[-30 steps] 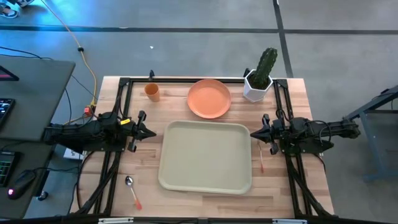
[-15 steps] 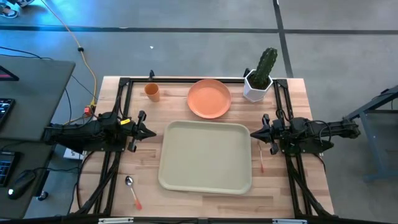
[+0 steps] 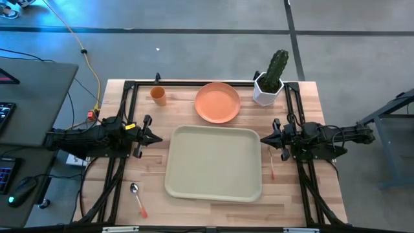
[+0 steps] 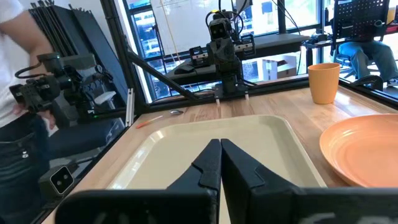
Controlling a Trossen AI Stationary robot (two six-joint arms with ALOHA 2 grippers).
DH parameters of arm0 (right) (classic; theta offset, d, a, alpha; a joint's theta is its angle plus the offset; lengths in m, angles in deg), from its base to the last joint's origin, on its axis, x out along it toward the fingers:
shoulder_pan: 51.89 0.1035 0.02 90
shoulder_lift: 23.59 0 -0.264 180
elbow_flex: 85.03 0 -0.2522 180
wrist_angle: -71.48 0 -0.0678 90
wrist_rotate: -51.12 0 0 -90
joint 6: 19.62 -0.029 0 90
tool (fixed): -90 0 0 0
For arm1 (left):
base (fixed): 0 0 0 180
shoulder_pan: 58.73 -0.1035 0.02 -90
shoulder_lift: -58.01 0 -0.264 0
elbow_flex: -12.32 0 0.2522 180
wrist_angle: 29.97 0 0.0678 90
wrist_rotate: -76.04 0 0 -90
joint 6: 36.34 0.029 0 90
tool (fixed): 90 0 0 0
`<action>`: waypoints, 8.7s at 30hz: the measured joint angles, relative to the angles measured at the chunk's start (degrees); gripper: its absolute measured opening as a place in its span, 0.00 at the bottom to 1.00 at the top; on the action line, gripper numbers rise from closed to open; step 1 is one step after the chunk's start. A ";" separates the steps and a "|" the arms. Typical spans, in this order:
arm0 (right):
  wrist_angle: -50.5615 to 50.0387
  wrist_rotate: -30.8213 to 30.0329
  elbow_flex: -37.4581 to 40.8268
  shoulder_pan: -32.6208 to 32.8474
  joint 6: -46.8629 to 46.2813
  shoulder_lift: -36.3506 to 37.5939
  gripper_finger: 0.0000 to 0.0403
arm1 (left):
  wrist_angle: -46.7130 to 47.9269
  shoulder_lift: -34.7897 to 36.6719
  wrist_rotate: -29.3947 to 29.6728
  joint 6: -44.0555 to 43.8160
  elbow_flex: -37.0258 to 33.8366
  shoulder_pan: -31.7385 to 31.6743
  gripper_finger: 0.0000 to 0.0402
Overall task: Pick and place plate/cup/fork/spoon on tray
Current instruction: Put the orange plate on the light brown serving tray, then put the orange fork on the light brown serving tray to the left side of orange plate
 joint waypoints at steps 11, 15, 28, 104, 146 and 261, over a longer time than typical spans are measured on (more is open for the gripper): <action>0.00 0.00 0.01 0.01 0.00 -0.02 0.00 | -0.32 0.01 2.32 4.06 0.02 -0.03 0.00; 0.00 0.00 0.00 0.01 0.00 -0.02 0.00 | -1.31 0.01 7.74 0.65 0.02 -0.05 0.00; 3.95 -5.27 0.02 0.02 -0.73 -0.02 0.00 | -8.69 0.01 10.33 -27.31 0.02 -0.05 0.00; -18.40 -8.94 -51.36 -36.91 -47.63 -93.62 0.69 | -8.70 -41.13 28.66 -36.48 25.46 -19.74 0.36; -11.45 -6.28 -51.39 -37.03 -46.74 -100.33 0.01 | -4.54 -41.13 28.07 -31.46 25.42 -19.59 0.35; -63.43 -9.11 -51.32 7.16 23.47 -69.84 0.47 | -10.53 -49.42 49.74 -54.83 25.46 22.20 0.35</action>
